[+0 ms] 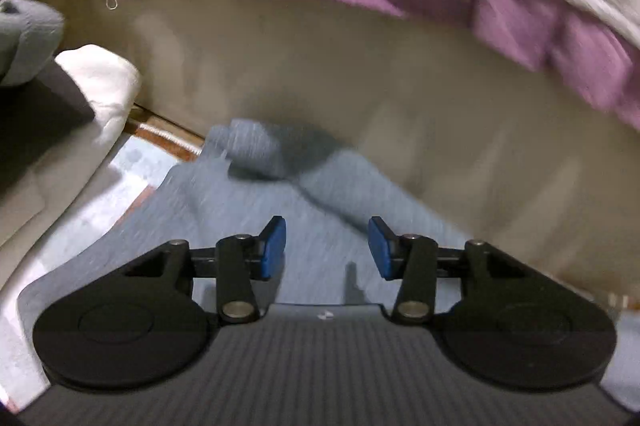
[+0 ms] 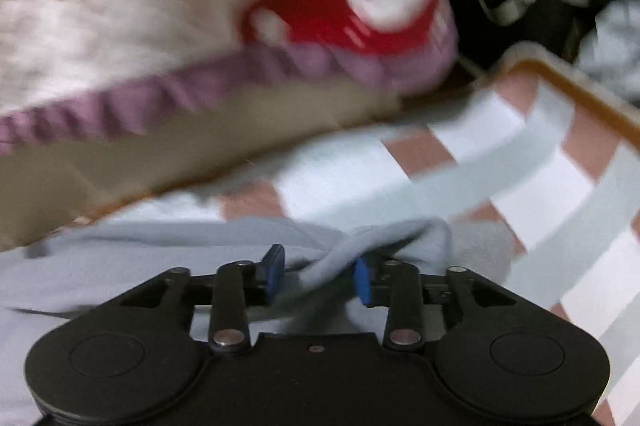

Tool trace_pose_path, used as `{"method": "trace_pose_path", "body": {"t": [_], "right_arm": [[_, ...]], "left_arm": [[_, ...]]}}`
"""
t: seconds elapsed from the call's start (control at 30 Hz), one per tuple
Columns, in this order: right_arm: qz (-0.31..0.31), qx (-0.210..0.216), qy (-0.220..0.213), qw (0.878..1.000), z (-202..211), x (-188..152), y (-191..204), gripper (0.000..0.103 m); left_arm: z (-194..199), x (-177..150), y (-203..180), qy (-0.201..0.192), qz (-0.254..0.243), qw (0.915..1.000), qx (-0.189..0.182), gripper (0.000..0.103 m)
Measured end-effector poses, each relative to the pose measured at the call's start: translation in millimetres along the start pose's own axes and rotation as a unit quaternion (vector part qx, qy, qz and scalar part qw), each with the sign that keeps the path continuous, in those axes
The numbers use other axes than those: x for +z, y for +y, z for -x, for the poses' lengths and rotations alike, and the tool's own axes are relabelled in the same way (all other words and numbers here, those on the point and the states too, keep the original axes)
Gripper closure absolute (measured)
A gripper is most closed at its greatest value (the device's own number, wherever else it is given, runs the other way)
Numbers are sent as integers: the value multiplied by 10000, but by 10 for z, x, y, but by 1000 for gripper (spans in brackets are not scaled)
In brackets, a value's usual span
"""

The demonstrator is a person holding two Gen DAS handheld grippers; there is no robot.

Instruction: Fold clothes

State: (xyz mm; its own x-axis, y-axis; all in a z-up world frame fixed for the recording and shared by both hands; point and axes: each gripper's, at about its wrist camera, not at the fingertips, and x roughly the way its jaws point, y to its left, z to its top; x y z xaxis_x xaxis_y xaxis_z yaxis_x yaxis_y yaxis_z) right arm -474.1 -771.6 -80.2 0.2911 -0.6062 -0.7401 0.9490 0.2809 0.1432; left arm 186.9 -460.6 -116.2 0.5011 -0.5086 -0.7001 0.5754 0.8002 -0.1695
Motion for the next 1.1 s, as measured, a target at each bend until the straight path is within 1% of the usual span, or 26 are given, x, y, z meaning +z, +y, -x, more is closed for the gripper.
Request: {"method": "trace_pose_path", "body": {"t": [0.03,0.1,0.17,0.23,0.27,0.33,0.4,0.43,0.47,0.5,0.53,0.57,0.6,0.63,0.7,0.73,0.77,0.8,0.83,0.9,0.93,0.97,1.0,1.03,1.07,1.1], "right_arm": [[115,95,-113,9998,117,21,114,57],[593,902,72,9941,177,125,464,58],[1149,1722,189,9781,251,252,900,58],[1552,2442,106,9572,327,354,1350,57],[1737,2818,120,9435,347,404,1592,55],[2111,3366,431,9167,245,404,2078,54],[2948,3409,282,8922,112,239,2622,54],[3492,3405,166,8728,-7,96,2783,54],[4024,3389,50,8504,-126,-47,2945,55],[4542,3361,-67,8250,-245,-189,3107,57],[5039,3325,-175,7970,-366,-331,3264,67],[5348,3355,-32,7755,-532,-445,3292,75],[5479,3324,77,7676,-680,-504,3286,75],[5508,3267,142,7680,-805,-532,3267,75],[5465,3204,156,7736,-1024,-550,3211,74],[5407,3171,118,7791,-1119,-551,3191,66],[5362,3082,141,7857,-1215,-560,3187,55],[5316,2993,165,7922,-1310,-570,3183,51],[5283,2948,232,7959,-1384,-588,3196,50],[5022,3133,358,8052,-1484,-623,3157,50],[4855,3234,320,8116,-1490,-640,3107,50],[4737,3316,310,8153,-1503,-643,3079,52],[4619,3398,300,8187,-1516,-646,3051,59],[4542,3496,304,8188,-1532,-610,3045,77],[4508,3513,260,8202,-1514,-626,3043,86],[4476,3528,213,8215,-1497,-642,3042,89]], "left_arm": [[46,-90,19,9,-65,10000,-37,58],[95,-209,44,192,-27,9996,-224,58],[134,-274,12,256,-167,9992,-252,57],[177,-302,-38,291,-326,9989,-181,54],[204,-321,-57,256,-389,9988,-165,53],[257,-361,-94,183,-513,9984,-134,52],[292,-418,-89,125,-543,9983,-170,52],[301,-425,-66,156,-507,9983,-224,52],[310,-432,-42,189,-469,9983,-278,52],[319,-439,-19,221,-432,9983,-332,52],[328,-445,4,254,-395,9982,-387,52],[336,-452,28,286,-357,9980,-441,52],[334,-451,37,302,-367,9976,-512,52],[321,-452,37,314,-410,9973,-518,52],[290,-469,10,337,-540,9972,-400,52],[273,-483,13,355,-538,9973,-347,52],[256,-497,16,373,-534,9974,-294,52],[231,-512,37,417,-474,9976,-286,52],[204,-529,48,450,-479,9974,-289,52],[151,-562,71,516,-492,9970,-296,52],[125,-579,82,549,-498,9968,-300,52],[106,-594,66,573,-578,9962,-298,52],[103,-604,47,571,-636,9959,-290,52],[101,-614,29,569,-692,9956,-282,52],[107,-625,7,553,-745,9953,-269,52],[122,-633,-11,531,-780,9952,-268,52]]}}
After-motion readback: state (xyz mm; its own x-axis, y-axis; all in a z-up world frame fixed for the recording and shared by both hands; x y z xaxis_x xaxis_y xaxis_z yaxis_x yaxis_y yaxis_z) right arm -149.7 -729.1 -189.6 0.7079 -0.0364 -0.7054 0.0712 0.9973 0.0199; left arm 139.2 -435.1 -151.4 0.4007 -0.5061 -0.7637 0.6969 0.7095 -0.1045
